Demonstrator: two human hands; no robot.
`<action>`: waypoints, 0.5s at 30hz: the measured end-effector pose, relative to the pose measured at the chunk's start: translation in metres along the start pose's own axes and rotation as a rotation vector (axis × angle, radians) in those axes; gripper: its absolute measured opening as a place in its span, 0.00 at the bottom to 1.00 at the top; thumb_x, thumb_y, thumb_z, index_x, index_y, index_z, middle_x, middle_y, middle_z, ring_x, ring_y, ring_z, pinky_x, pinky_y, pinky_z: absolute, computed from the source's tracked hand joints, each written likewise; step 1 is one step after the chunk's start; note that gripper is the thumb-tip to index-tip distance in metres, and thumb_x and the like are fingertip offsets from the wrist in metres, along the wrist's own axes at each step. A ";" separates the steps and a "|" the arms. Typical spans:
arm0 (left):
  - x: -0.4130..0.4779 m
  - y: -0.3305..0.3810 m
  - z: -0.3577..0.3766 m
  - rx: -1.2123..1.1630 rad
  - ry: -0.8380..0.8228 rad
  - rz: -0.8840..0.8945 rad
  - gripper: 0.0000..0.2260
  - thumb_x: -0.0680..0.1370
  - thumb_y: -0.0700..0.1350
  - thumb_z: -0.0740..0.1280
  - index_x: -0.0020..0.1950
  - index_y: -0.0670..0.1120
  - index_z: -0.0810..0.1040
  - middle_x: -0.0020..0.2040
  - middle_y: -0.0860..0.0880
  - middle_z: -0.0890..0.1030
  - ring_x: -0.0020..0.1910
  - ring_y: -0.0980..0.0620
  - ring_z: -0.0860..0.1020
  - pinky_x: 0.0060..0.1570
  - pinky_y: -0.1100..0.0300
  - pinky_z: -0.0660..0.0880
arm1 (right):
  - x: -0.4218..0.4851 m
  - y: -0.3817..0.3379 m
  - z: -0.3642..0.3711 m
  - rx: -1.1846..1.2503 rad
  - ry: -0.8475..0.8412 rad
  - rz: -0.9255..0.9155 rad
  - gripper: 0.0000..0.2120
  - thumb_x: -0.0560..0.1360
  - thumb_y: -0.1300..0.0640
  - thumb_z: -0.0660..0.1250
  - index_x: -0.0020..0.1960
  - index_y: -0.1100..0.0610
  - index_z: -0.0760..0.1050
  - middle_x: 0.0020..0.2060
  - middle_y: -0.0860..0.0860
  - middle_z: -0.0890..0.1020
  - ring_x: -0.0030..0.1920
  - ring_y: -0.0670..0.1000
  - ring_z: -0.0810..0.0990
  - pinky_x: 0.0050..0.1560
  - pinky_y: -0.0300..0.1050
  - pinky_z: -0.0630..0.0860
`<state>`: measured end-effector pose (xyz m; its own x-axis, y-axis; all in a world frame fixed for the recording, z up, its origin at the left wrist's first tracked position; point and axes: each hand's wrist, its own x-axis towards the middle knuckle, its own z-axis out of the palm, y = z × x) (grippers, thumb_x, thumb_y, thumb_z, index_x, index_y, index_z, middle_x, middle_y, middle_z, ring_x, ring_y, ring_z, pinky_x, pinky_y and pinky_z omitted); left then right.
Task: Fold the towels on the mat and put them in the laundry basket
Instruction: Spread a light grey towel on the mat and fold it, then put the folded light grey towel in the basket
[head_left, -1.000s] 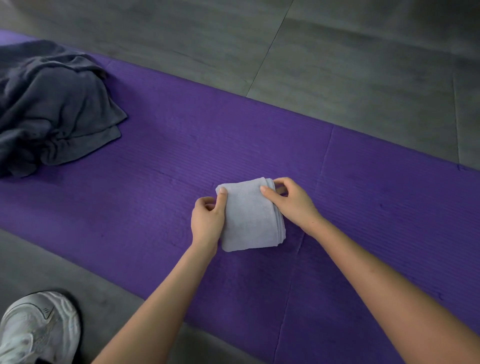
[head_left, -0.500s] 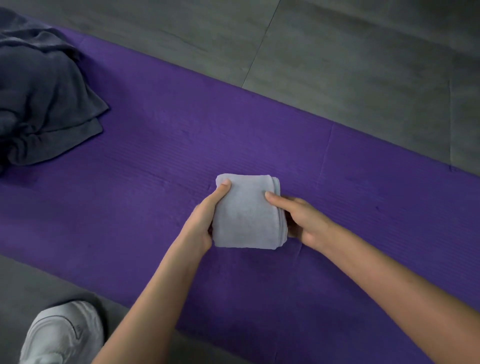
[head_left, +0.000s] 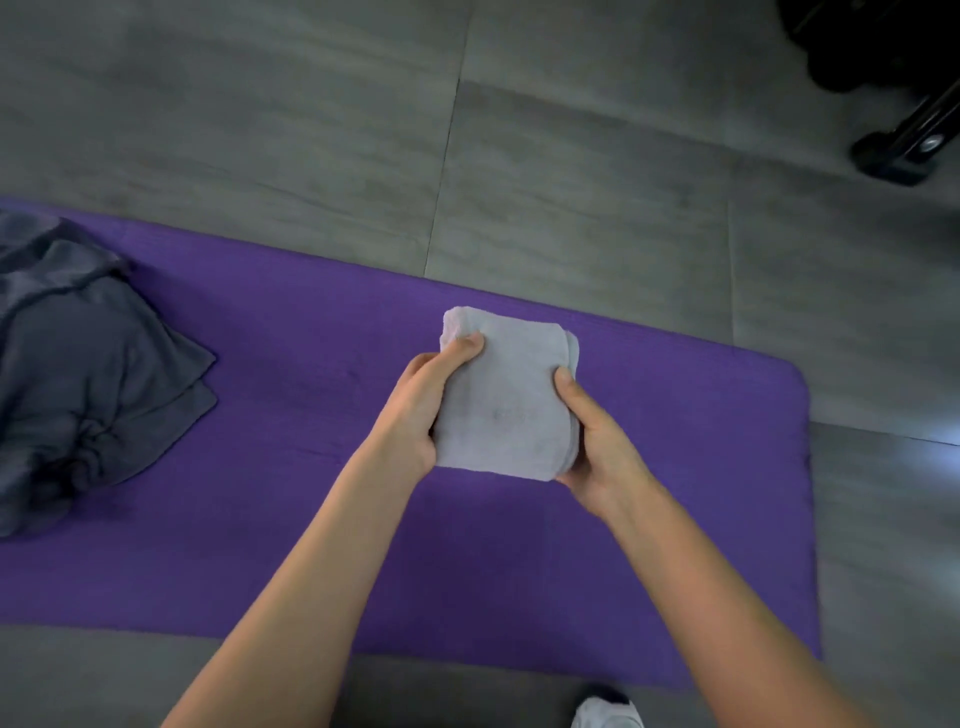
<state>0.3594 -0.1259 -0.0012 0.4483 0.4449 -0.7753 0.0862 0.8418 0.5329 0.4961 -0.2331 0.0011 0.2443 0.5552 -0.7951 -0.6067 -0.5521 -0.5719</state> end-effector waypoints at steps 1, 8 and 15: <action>-0.019 0.008 0.002 -0.012 0.003 -0.024 0.24 0.67 0.58 0.73 0.57 0.46 0.80 0.52 0.47 0.84 0.50 0.46 0.83 0.53 0.47 0.78 | -0.021 -0.005 0.008 0.060 -0.021 0.024 0.25 0.69 0.40 0.65 0.61 0.53 0.77 0.56 0.52 0.83 0.57 0.53 0.80 0.59 0.54 0.75; -0.177 0.071 -0.003 0.096 0.041 -0.106 0.26 0.67 0.62 0.73 0.58 0.48 0.78 0.53 0.49 0.83 0.51 0.48 0.82 0.52 0.48 0.79 | -0.174 -0.051 0.080 0.059 0.038 0.007 0.24 0.72 0.42 0.67 0.66 0.50 0.73 0.59 0.52 0.81 0.58 0.55 0.80 0.53 0.55 0.78; -0.351 0.171 -0.031 0.250 -0.009 -0.128 0.22 0.70 0.57 0.71 0.57 0.44 0.79 0.47 0.48 0.83 0.42 0.50 0.81 0.38 0.57 0.76 | -0.346 -0.098 0.185 0.002 0.216 -0.041 0.21 0.71 0.47 0.71 0.61 0.51 0.74 0.50 0.49 0.84 0.46 0.50 0.84 0.35 0.44 0.78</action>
<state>0.1891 -0.1284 0.3520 0.4276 0.3358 -0.8393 0.3595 0.7887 0.4987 0.3316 -0.2559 0.3695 0.4250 0.4307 -0.7962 -0.5944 -0.5306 -0.6043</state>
